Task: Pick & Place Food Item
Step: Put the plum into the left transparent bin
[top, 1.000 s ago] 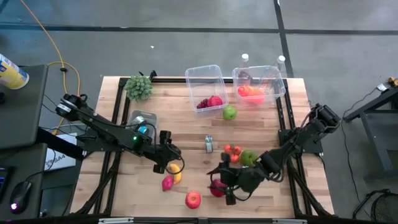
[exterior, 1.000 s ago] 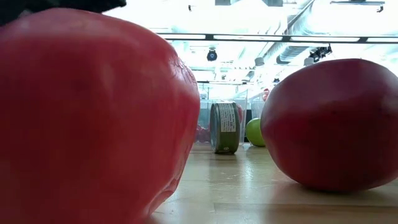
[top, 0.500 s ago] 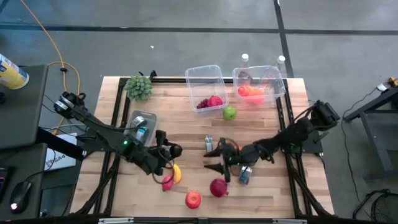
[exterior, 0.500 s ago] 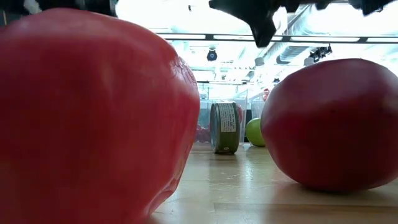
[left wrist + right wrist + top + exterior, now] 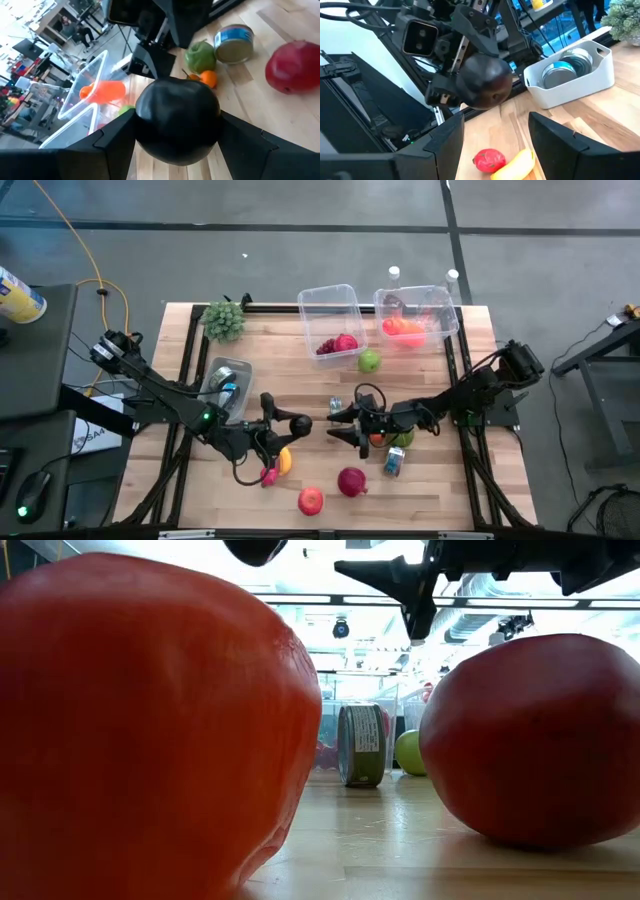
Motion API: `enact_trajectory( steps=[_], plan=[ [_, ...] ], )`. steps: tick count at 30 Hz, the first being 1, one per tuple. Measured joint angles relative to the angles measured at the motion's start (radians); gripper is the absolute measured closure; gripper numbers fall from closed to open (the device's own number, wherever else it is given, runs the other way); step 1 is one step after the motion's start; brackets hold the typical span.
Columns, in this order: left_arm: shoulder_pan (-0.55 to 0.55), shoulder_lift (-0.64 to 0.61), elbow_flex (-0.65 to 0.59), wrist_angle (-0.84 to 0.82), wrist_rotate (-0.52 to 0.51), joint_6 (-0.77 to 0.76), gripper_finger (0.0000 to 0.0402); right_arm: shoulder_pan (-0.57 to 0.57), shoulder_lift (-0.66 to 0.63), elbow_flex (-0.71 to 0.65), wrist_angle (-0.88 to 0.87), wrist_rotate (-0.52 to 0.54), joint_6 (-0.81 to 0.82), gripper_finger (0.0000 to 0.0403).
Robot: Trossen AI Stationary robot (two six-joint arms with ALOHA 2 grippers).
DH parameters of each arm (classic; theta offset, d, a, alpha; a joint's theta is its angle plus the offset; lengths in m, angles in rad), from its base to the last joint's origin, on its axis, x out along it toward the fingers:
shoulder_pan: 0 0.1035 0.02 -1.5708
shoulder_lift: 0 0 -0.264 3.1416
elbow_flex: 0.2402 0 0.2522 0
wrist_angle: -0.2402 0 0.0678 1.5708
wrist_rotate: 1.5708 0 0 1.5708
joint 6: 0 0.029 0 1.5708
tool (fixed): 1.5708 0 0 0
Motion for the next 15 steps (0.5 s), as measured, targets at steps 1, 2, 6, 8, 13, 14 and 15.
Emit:
enact_trajectory(
  steps=[1, 2, 6, 8, 13, 14, 15],
  plan=[
    [0.001, 0.0, 0.0, 0.007, 0.0, -0.002, 0.0163, 0.0, 0.0, 0.0, -0.004, 0.003, 0.0, 0.0192],
    [0.001, 0.0, 0.0, 0.011, -0.001, -0.009, 0.0163, 0.0, 0.0, 0.0, -0.012, 0.006, -0.001, 0.0192],
    [0.001, 0.0, -0.001, 0.016, 0.01, -0.02, 0.0163, 0.0, 0.0, 0.0, -0.029, -0.036, -0.01, 0.0192],
    [0.0, 0.0, -0.001, 0.018, 0.011, -0.02, 0.0163, -0.001, 0.0, 0.0, -0.031, -0.112, -0.049, 0.0192],
    [0.001, 0.0, -0.001, 0.019, 0.012, -0.022, 0.0163, -0.008, 0.0, 0.0, -0.027, -0.154, -0.099, 0.0192],
    [0.001, 0.0, -0.001, 0.019, 0.012, -0.022, 0.0163, -0.009, 0.0, 0.0, -0.025, -0.144, -0.111, 0.0192],
    [0.001, 0.0, -0.001, 0.018, 0.012, -0.022, 0.0163, -0.009, 0.0, 0.0, -0.026, -0.136, -0.117, 0.0192]
  ],
)
